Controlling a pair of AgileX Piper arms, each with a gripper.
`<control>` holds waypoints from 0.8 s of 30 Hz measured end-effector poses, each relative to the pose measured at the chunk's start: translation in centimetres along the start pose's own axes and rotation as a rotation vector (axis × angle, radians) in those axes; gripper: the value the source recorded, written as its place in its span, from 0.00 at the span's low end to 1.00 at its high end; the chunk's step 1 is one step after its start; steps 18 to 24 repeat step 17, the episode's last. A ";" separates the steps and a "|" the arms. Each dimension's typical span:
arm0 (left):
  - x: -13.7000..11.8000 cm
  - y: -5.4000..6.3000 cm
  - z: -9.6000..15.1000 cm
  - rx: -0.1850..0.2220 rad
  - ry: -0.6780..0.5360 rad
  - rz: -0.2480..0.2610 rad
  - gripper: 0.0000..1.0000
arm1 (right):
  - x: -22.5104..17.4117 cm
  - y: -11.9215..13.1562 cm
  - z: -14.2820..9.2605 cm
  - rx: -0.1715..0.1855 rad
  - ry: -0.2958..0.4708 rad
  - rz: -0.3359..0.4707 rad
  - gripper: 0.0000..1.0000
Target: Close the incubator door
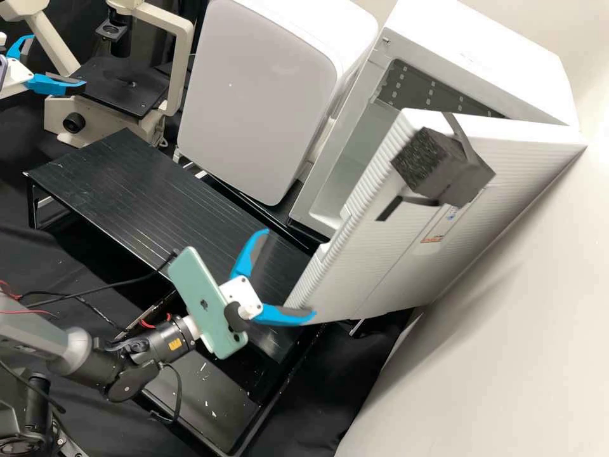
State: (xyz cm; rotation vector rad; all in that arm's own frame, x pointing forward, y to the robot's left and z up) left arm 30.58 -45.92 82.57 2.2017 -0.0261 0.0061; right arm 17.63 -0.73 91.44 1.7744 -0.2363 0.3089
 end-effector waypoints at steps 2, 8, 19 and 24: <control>0.0 0.0 0.0 0.000 0.000 0.000 1.00 | -0.5 -0.6 -1.4 -0.016 0.077 -0.024 1.00; 0.0 0.0 0.0 0.000 0.000 0.000 1.00 | -2.2 -1.3 -3.4 -0.018 0.193 -0.016 1.00; 0.0 0.0 0.0 0.000 0.000 0.000 1.00 | -4.4 -3.0 -3.6 0.067 0.203 0.043 1.00; 0.0 0.0 0.0 0.000 0.000 0.000 1.00 | -4.4 -3.0 -3.6 0.067 0.203 0.043 1.00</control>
